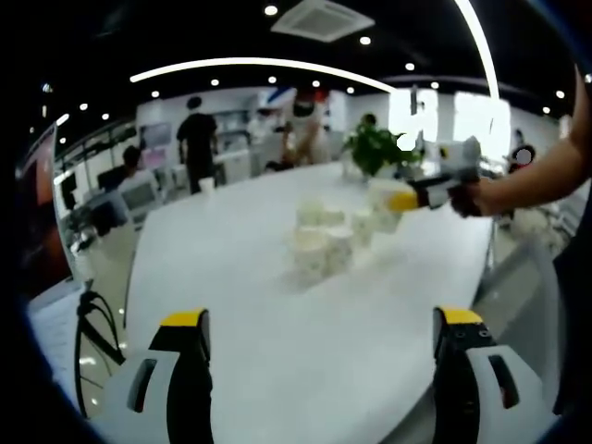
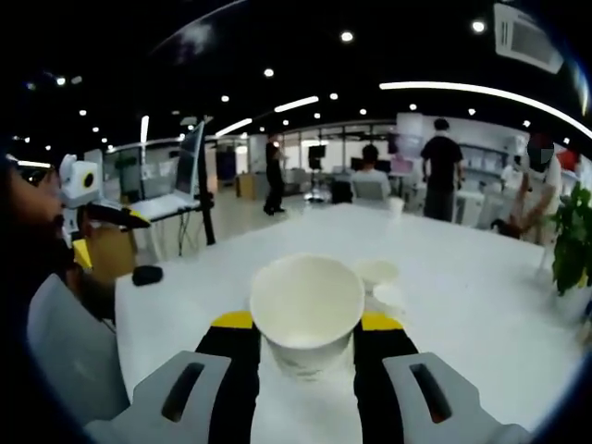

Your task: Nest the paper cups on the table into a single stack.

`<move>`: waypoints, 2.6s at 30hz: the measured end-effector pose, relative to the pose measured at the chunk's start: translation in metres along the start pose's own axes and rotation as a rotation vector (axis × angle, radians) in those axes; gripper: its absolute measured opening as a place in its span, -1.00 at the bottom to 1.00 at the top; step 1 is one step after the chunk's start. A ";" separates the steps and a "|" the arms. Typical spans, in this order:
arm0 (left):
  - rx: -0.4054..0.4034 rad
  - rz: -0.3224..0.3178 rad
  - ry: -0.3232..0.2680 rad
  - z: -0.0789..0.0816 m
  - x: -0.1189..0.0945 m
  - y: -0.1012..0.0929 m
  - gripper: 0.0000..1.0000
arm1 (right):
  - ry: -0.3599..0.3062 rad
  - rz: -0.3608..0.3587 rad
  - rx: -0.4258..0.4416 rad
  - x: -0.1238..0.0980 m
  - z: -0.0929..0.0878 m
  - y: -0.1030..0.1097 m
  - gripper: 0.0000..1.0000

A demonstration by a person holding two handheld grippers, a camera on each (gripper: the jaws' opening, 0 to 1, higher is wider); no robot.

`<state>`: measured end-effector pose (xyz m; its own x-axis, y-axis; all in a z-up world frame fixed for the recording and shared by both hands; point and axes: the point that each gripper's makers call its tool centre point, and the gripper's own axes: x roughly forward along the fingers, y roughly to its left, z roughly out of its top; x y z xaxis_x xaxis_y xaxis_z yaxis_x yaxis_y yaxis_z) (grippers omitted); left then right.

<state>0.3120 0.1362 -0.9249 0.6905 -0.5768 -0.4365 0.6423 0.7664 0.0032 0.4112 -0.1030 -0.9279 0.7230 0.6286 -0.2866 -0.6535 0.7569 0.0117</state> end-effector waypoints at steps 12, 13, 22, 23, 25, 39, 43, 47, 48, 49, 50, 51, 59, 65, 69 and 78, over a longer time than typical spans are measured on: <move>0.016 0.004 -0.002 0.003 -0.003 0.001 1.00 | -0.008 0.044 -0.034 -0.011 0.000 0.028 -0.28; 0.016 0.004 -0.001 0.002 -0.004 0.001 1.00 | -0.010 0.044 -0.032 -0.012 0.000 0.030 -0.28; 0.024 -0.003 0.000 -0.001 -0.006 -0.003 1.00 | -0.029 0.061 -0.032 -0.021 0.001 0.046 -0.28; 0.023 -0.004 0.000 -0.001 -0.006 -0.004 1.00 | -0.031 0.064 -0.032 -0.021 0.001 0.049 -0.28; 0.026 -0.005 0.001 -0.002 -0.006 -0.004 1.00 | -0.034 0.070 -0.034 -0.022 0.001 0.052 -0.28; 0.026 -0.011 0.002 -0.002 -0.002 -0.006 1.00 | -0.056 0.116 -0.042 -0.029 0.000 0.078 -0.29; 0.025 -0.014 0.004 -0.002 -0.001 -0.007 1.00 | -0.060 0.124 -0.038 -0.031 -0.001 0.082 -0.29; 0.023 -0.015 0.000 -0.001 0.000 -0.007 1.00 | -0.065 0.135 -0.035 -0.032 -0.004 0.088 -0.30; 0.022 -0.014 -0.001 -0.001 0.000 -0.007 1.00 | -0.067 0.138 -0.039 -0.032 -0.005 0.090 -0.30; 0.019 -0.015 -0.002 -0.002 -0.001 -0.007 1.00 | -0.067 0.140 -0.044 -0.033 -0.006 0.092 -0.30; 0.019 -0.016 -0.002 -0.002 -0.001 -0.008 1.00 | -0.070 0.143 -0.041 -0.033 -0.006 0.092 -0.30; 0.020 -0.017 -0.002 -0.003 -0.001 -0.009 1.00 | -0.075 0.143 -0.041 -0.034 -0.006 0.093 -0.30; 0.013 -0.018 0.001 -0.003 -0.003 -0.010 1.00 | -0.094 0.148 -0.061 -0.035 -0.003 0.099 -0.30; 0.011 -0.020 0.001 -0.003 -0.003 -0.011 1.00 | -0.093 0.165 -0.062 -0.034 -0.008 0.104 -0.30; 0.010 -0.020 0.001 -0.002 -0.002 -0.012 1.00 | -0.077 0.189 -0.067 -0.030 -0.018 0.108 -0.30; 0.009 -0.023 0.005 0.001 0.003 -0.008 1.00 | -0.055 0.216 -0.086 -0.020 -0.028 0.106 -0.31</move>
<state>0.3091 0.1278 -0.9250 0.6738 -0.5925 -0.4414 0.6607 0.7507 0.0009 0.3211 -0.0398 -0.9478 0.5741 0.7846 -0.2340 -0.8091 0.5875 -0.0153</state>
